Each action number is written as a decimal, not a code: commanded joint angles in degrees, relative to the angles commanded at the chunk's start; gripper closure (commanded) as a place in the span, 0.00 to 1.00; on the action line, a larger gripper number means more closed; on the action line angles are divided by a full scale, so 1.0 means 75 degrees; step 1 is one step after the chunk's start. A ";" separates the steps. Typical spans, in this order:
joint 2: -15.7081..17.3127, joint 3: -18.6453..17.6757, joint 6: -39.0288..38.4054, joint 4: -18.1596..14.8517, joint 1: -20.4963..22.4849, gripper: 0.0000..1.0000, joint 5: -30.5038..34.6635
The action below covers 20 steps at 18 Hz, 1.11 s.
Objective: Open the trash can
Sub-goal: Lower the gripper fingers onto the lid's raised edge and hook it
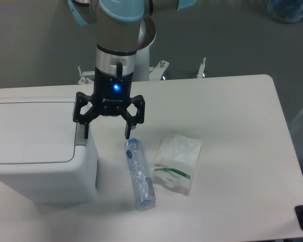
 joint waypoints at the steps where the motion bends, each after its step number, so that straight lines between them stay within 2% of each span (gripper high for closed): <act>1: 0.0000 0.0000 0.0000 0.0000 0.0000 0.00 0.0000; 20: 0.0035 -0.0153 0.0024 0.0023 0.0000 0.00 0.0012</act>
